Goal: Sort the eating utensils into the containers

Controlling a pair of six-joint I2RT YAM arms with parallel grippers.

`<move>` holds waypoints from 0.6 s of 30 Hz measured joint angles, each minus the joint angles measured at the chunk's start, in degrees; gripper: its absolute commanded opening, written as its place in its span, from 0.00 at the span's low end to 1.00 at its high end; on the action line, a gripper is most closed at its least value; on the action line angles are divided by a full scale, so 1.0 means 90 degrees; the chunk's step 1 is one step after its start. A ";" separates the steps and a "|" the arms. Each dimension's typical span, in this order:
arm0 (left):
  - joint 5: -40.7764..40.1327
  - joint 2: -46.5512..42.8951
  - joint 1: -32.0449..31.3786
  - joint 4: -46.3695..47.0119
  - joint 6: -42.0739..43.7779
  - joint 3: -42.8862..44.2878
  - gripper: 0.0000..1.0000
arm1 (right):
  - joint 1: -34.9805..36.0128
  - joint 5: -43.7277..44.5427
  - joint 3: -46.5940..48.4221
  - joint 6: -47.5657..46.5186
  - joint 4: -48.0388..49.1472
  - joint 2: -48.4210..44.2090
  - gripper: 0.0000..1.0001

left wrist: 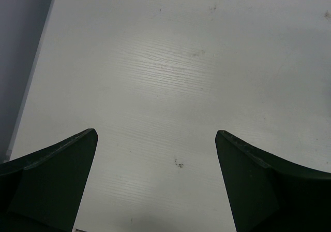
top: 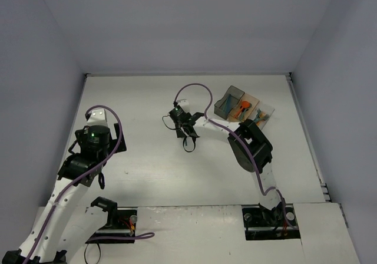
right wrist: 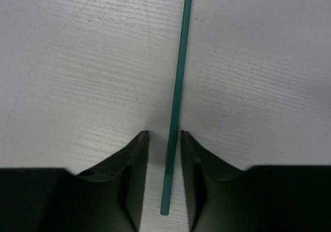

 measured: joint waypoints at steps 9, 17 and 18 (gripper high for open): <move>-0.0002 -0.0035 0.0000 0.0000 0.0000 0.0000 0.97 | -0.0031 -0.0070 0.0096 0.0083 0.0153 0.0099 0.00; 0.0000 -0.0037 0.0000 0.0000 0.0000 0.0000 0.97 | -0.0138 -0.0179 0.0155 -0.0014 0.0053 0.0083 0.00; 0.0000 -0.0037 0.0000 0.0000 0.0000 0.0000 0.97 | -0.0193 -0.0182 0.0155 -0.0014 -0.0001 0.0058 0.00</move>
